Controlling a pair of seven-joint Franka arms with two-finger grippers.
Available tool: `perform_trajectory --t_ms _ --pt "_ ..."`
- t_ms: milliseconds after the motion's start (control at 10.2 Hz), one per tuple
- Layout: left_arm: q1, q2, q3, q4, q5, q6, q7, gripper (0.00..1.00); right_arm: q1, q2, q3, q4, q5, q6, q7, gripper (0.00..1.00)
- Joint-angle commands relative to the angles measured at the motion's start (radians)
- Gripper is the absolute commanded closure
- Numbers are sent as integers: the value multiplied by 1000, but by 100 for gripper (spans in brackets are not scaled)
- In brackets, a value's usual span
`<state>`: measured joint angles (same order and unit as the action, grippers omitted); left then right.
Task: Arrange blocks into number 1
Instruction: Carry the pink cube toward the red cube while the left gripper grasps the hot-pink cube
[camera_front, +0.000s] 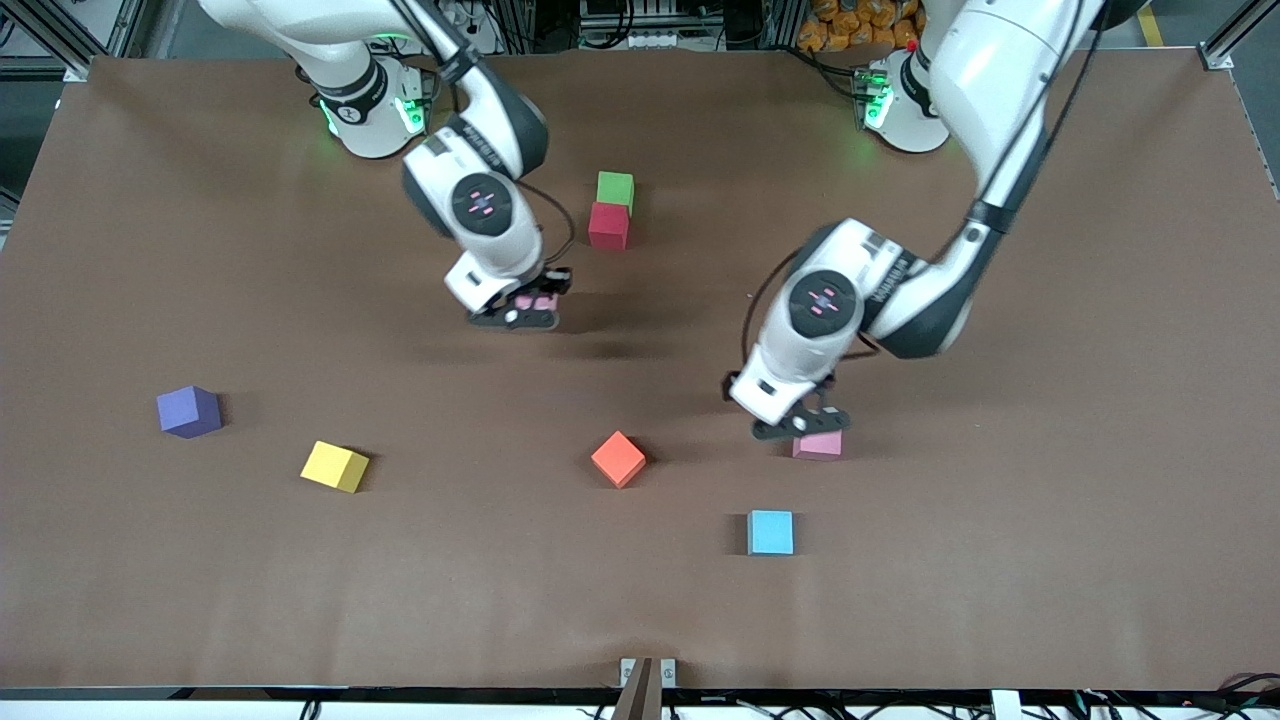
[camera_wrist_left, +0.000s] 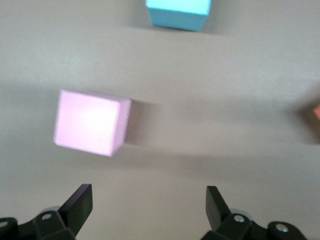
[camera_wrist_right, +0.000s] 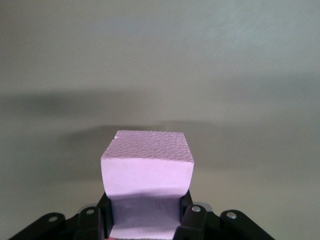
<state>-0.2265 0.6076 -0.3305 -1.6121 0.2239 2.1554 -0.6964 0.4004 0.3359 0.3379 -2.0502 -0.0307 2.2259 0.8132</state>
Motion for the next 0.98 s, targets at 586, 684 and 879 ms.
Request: perform_trajectory --t_ms 586,684,879 --pt "15 118 77 90 14 -11 244 0 147 112 1 4 2 150 244 100" --pt "15 127 79 90 17 -11 274 0 158 112 1 -5 2 152 244 100" --pt "24 149 79 90 17 -11 288 0 175 112 1 -13 -15 152 256 100"
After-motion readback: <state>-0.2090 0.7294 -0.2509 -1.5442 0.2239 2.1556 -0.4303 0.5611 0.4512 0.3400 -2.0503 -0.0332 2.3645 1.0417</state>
